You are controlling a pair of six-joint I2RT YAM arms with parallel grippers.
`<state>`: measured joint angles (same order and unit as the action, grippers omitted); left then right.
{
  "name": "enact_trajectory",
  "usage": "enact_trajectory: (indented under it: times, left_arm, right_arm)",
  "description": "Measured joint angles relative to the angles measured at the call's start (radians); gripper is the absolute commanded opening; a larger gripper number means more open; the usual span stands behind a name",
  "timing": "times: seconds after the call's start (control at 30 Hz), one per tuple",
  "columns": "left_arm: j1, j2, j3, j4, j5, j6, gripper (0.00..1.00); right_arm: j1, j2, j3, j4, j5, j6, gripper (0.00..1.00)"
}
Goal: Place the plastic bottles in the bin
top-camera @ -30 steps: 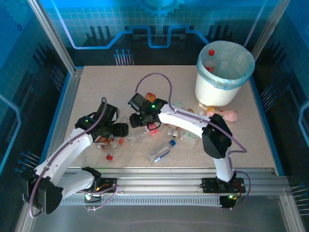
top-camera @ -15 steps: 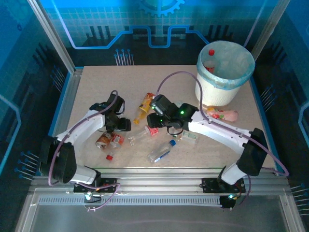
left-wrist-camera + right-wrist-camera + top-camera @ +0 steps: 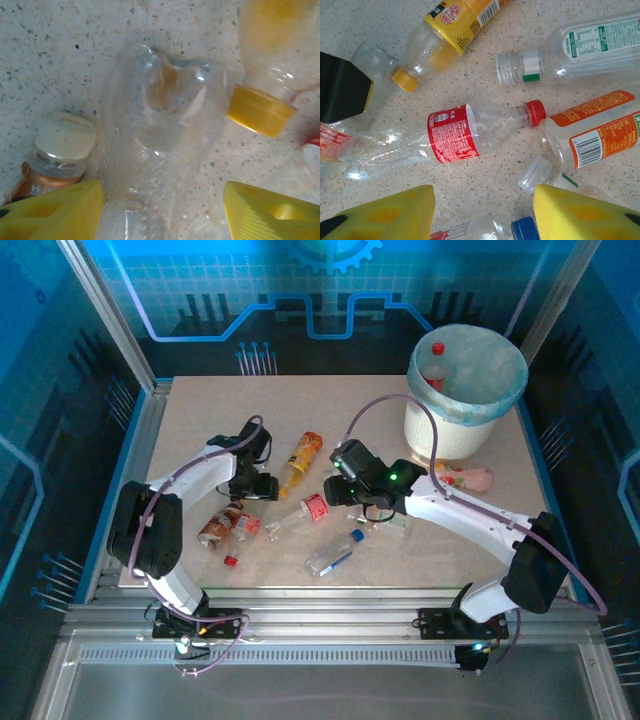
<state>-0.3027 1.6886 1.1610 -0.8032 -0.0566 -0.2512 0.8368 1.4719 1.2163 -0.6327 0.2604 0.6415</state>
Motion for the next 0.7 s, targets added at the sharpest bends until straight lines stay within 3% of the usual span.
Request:
enact_trajectory:
  times: [0.37,0.7]
  left_arm:
    - [0.0,0.075,0.027,0.002,-0.011,0.011,0.68]
    - [0.0,0.1,0.041,0.008,-0.022,0.03,0.55]
  right_arm:
    - [-0.018,0.0,-0.019,0.025,-0.03,-0.011,0.55]
    - [-0.027,-0.001,-0.019,0.032,-0.042,-0.014,0.55]
